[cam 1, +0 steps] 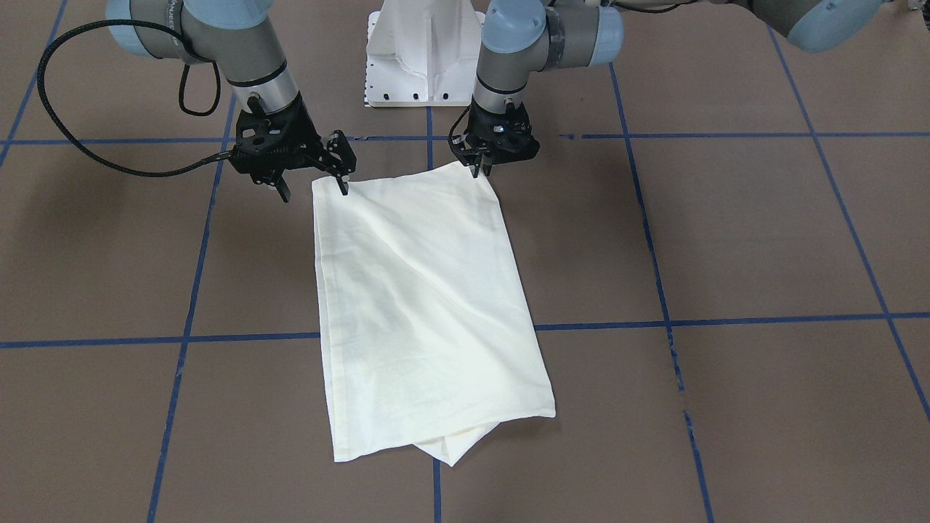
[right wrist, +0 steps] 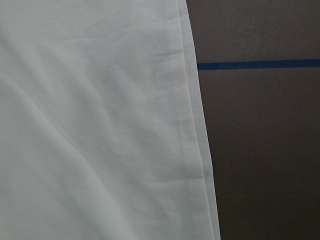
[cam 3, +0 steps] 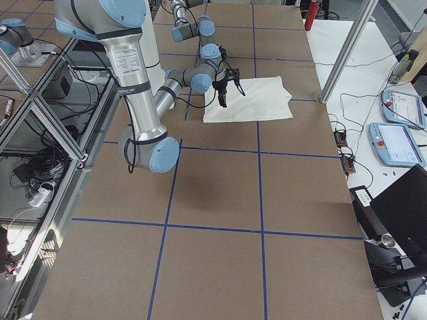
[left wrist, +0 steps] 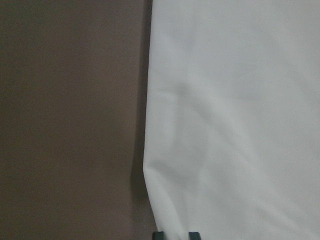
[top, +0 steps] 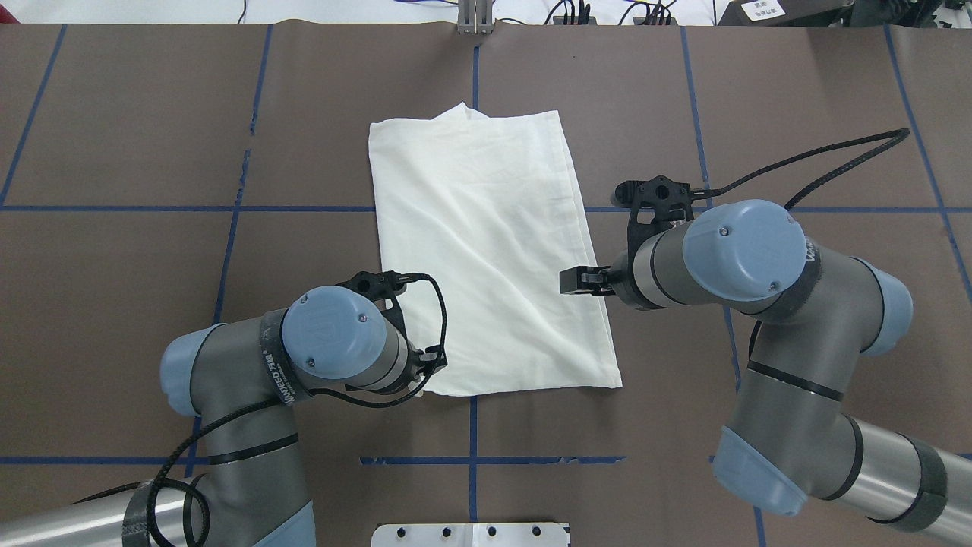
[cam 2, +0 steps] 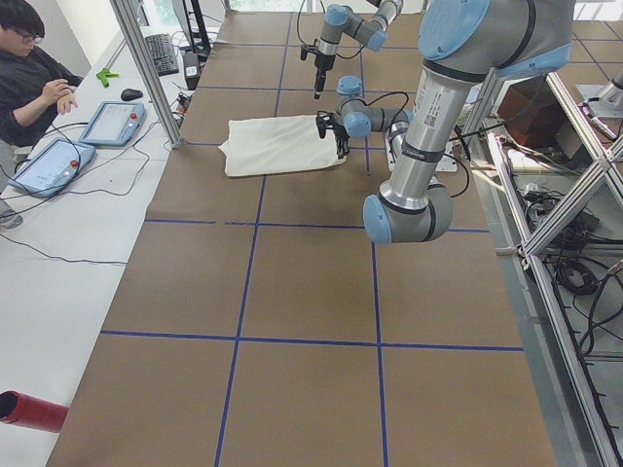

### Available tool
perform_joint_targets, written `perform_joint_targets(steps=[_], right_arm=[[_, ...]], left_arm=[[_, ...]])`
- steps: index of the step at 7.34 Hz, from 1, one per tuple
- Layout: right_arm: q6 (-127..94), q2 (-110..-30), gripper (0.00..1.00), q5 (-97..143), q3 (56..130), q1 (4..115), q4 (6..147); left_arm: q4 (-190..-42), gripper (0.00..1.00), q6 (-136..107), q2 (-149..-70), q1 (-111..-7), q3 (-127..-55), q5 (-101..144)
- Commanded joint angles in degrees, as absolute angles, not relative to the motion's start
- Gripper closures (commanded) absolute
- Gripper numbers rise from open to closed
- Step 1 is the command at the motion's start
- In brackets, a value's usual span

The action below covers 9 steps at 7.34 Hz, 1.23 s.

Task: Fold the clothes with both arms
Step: 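Press the shirt's side edges with both grippers to straighten them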

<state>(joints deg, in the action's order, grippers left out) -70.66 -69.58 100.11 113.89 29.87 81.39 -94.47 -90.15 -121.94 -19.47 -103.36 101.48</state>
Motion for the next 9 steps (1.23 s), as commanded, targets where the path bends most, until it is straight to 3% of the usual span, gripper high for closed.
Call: perform_joint_targets(steps=[1,5,6,9], right_arm=[[-70.75,-69.52,0.00,100.11,113.82,29.88,81.39],[-70.75,-69.52,0.00,100.11,113.82,29.88,81.39],[-70.75,-69.52,0.00,100.11,113.82,29.88,81.39],[-73.72,-69.52,0.00,100.11,113.64,29.53,81.39]], left_arm=[[-94.57,0.70,-90.00,-121.99,-19.16,-103.27,101.43],[-94.83,0.73,-89.91,-122.08,-18.90,-102.83,101.78],[-94.66,1.00,-89.83,-121.99,-18.98,-103.27,101.78],[-94.39,1.00,-84.32,-116.83,-20.13,-109.83,102.22]])
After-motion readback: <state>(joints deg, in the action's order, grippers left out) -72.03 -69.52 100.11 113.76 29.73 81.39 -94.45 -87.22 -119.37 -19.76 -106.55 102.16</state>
